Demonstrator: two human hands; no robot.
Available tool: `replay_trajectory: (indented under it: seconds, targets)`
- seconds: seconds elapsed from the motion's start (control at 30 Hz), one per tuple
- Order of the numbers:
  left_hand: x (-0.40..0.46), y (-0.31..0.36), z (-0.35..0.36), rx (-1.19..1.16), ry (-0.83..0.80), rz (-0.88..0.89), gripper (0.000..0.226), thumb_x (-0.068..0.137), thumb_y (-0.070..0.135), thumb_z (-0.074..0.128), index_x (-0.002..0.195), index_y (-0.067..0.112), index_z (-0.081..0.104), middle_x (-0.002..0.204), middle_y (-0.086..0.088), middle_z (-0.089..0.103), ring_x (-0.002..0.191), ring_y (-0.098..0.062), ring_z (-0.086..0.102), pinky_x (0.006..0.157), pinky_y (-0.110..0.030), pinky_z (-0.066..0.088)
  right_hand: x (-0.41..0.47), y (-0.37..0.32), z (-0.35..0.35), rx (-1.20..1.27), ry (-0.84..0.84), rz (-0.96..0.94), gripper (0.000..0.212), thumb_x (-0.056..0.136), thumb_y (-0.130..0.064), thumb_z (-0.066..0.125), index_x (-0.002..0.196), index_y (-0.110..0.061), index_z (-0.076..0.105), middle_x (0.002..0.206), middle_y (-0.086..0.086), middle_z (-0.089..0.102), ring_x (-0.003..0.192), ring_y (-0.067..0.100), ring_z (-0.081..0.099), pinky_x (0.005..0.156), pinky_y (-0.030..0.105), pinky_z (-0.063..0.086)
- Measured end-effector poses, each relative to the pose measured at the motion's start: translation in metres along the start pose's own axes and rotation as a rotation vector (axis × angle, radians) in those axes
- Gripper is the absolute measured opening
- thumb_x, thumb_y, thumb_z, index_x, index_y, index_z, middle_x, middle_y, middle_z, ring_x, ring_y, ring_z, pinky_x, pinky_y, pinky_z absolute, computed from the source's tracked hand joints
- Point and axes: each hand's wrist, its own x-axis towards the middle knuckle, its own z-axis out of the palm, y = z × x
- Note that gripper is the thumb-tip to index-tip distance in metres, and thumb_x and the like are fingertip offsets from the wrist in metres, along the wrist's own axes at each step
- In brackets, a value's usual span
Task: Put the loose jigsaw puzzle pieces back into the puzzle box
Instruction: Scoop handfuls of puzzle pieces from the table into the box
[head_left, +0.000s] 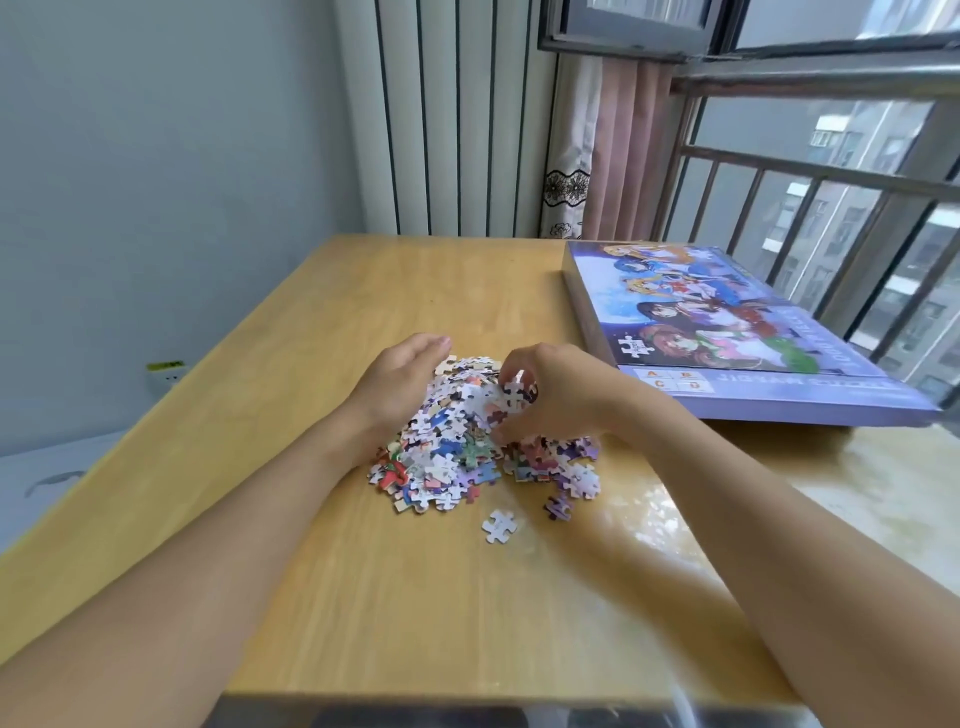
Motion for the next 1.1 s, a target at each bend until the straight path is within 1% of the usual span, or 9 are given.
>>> replay_trajectory:
  seconds: [0.1,0.17,0.47,0.57,0.67,0.73,0.83,0.97,1.1]
  targets:
    - [0.002,-0.001,-0.001,-0.085,0.026,-0.007,0.042,0.105,0.043,0.042,0.139,0.022,0.055,0.142,0.005,0.054,0.135,-0.013,0.045,0.108,-0.033,0.035,-0.003,0.002,0.005,0.037,-0.039,0.015,0.104,0.063,-0.065,0.084,0.15,-0.028,0.04,0.144,0.001,0.05,0.126,0.024,0.051,0.098,0.035,0.047]
    - [0.003,-0.002,0.0,-0.099,0.042,0.004,0.036,0.105,0.039,0.043,0.133,0.024,0.058,0.14,0.005,0.056,0.134,-0.012,0.046,0.108,-0.032,0.036,-0.005,0.0,0.007,0.011,-0.043,-0.004,0.098,0.066,-0.062,0.084,0.149,-0.028,0.042,0.143,0.002,0.05,0.125,0.024,0.051,0.094,0.033,0.046]
    - [0.006,-0.001,-0.001,-0.11,0.101,0.076,0.028,0.103,0.032,0.051,0.127,0.024,0.063,0.122,0.016,0.062,0.118,0.0,0.054,0.108,-0.026,0.038,0.0,0.004,0.008,0.126,0.162,-0.038,0.043,0.078,-0.023,0.083,0.118,-0.018,0.068,0.106,0.002,0.068,0.087,0.025,0.066,0.075,0.04,0.058]
    - [0.004,0.0,-0.001,-0.053,0.113,0.126,0.029,0.102,0.032,0.054,0.128,0.023,0.063,0.118,0.02,0.061,0.111,0.009,0.052,0.099,-0.02,0.04,0.001,0.007,0.009,0.149,0.252,-0.05,0.021,0.081,-0.018,0.078,0.099,-0.011,0.072,0.091,0.005,0.071,0.079,0.027,0.065,0.066,0.037,0.055]
    - [0.003,-0.002,-0.001,0.033,0.129,0.187,0.025,0.099,0.033,0.059,0.123,0.027,0.065,0.123,0.014,0.063,0.12,-0.002,0.055,0.103,-0.026,0.042,0.004,0.013,0.006,0.253,0.351,-0.044,0.02,0.082,-0.025,0.08,0.078,-0.011,0.066,0.071,0.005,0.065,0.061,0.019,0.056,0.052,0.03,0.043]
    - [0.001,-0.001,0.0,0.095,0.132,0.248,0.024,0.097,0.033,0.062,0.121,0.027,0.067,0.123,0.015,0.064,0.121,0.0,0.055,0.101,-0.024,0.043,0.005,0.016,0.004,0.436,0.394,-0.02,0.022,0.082,-0.024,0.081,0.079,-0.008,0.068,0.071,0.011,0.066,0.057,0.015,0.054,0.052,0.027,0.044]
    - [-0.002,0.002,0.001,0.139,0.132,0.34,0.025,0.096,0.031,0.065,0.12,0.024,0.068,0.12,0.016,0.065,0.114,0.007,0.057,0.096,-0.016,0.044,0.003,0.013,0.001,0.926,0.307,0.046,0.016,0.083,-0.012,0.082,0.095,-0.005,0.073,0.086,0.015,0.074,0.067,0.017,0.069,0.068,0.031,0.062]
    - [-0.004,0.005,0.003,0.152,0.134,0.385,0.023,0.096,0.028,0.066,0.117,0.023,0.069,0.118,0.015,0.067,0.111,0.006,0.06,0.092,-0.014,0.047,0.0,0.008,-0.004,1.478,0.164,0.132,0.04,0.085,-0.005,0.077,0.12,0.007,0.061,0.104,0.018,0.071,0.079,0.022,0.072,0.071,0.029,0.061]
    - [-0.006,0.005,0.003,0.155,0.142,0.393,0.019,0.095,0.025,0.067,0.114,0.024,0.07,0.114,0.014,0.069,0.108,0.005,0.062,0.087,-0.013,0.05,-0.008,0.01,-0.009,1.687,0.066,0.158,0.019,0.088,-0.001,0.073,0.105,0.004,0.066,0.094,0.017,0.067,0.078,0.023,0.07,0.068,0.027,0.061]
